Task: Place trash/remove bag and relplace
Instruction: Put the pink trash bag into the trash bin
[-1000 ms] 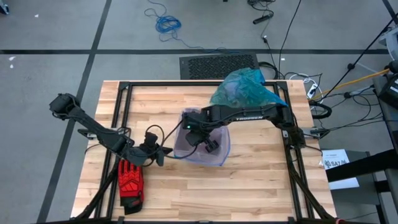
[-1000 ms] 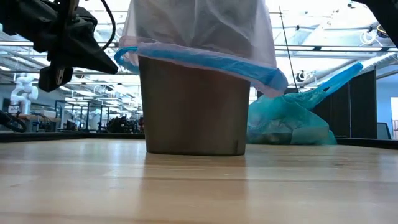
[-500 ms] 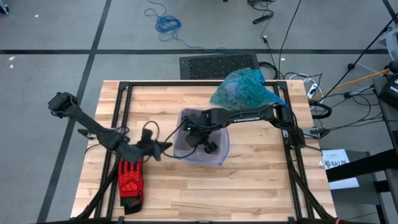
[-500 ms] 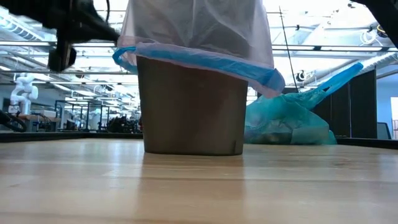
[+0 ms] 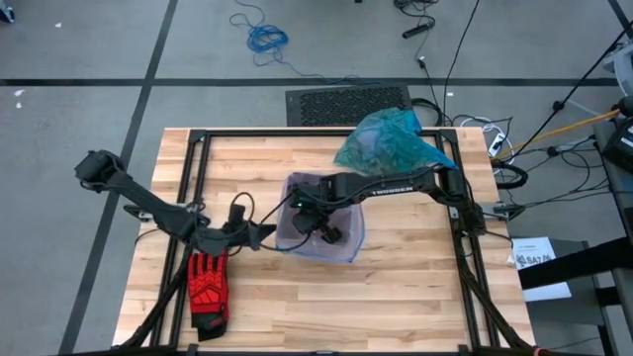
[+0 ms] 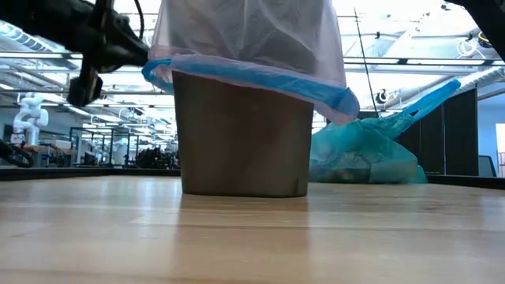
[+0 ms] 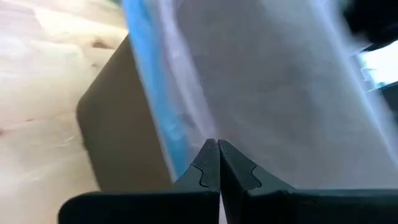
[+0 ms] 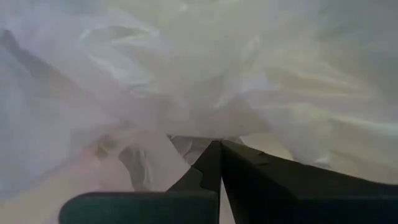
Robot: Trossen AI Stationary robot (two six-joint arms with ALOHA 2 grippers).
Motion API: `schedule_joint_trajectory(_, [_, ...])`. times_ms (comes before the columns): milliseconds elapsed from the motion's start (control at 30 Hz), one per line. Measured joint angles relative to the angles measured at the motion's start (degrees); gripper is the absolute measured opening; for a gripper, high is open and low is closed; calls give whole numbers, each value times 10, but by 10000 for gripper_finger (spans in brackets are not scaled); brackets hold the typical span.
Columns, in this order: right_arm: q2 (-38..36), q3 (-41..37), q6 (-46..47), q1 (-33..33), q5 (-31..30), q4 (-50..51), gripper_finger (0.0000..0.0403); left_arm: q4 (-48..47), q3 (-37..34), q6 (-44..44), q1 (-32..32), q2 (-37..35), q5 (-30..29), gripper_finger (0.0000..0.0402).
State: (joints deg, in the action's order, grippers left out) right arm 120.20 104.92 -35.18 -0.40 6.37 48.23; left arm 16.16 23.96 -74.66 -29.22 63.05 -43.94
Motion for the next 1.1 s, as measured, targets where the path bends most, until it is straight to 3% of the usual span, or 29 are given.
schedule_joint_trajectory(367, [4, 1, 0, 0, 1, -1, 0, 30, -1, -30, 29, 102, 43, 0])
schedule_joint_trajectory(833, [26, 6, 18, -5, 13, 33, 0, 26, -1, -30, 33, 104, 47, 0])
schedule_joint_trajectory(1100, [18, 83, 30, -5, 13, 129, 0, 24, -1, -30, 33, 104, 47, 0])
